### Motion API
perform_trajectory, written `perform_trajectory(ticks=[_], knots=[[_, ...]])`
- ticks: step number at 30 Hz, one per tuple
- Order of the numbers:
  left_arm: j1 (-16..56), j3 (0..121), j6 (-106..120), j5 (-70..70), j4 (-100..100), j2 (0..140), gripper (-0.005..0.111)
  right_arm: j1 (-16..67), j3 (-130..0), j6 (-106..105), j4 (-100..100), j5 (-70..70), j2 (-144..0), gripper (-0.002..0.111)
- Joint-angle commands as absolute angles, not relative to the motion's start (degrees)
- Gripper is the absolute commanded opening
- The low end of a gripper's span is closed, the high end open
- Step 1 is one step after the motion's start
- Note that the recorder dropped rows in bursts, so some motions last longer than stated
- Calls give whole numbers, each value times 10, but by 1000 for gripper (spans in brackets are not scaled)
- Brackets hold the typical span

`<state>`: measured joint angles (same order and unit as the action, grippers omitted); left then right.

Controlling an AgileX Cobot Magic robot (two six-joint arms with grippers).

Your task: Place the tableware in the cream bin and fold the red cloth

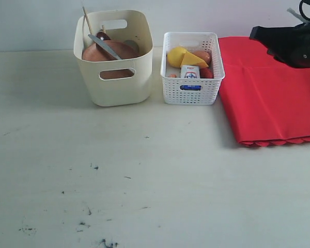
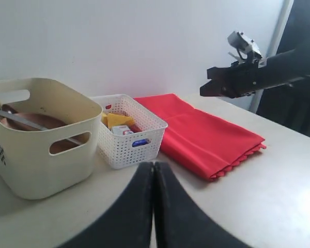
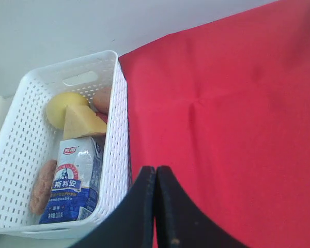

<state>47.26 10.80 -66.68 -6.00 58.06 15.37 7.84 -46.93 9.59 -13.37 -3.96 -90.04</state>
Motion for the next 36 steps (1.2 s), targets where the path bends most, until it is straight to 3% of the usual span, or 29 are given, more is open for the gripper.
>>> perform_trajectory(ticks=[1,7,9,11,14,21,30,33,36], knots=[[472,106,-664,-56,583,131,3,80,-467,97,-133,-45,-894,0],[473,106,-658,-57,584,122,3,80,-467,97,-133,-45,-894,0],[434,100,-618,-56,595,92,3,80,-467,97,-133,-45,-894,0],[354,78,-588,-56,599,53,3,80,-467,97,-133,-45,-894,0],[163,43,-576,-46,608,0,3,80,-467,97,-133,-45,-894,0],[-63,35,-576,10,608,0,3,80,-467,97,-133,-45,-894,0],[-79,0,-514,70,583,0,3,80,-467,97,-133,-45,-894,0],[-78,0,-280,61,262,0,3,80,-467,97,-133,-45,-894,0],[-57,0,-89,42,66,0,3,80,-467,97,-133,-45,-894,0]])
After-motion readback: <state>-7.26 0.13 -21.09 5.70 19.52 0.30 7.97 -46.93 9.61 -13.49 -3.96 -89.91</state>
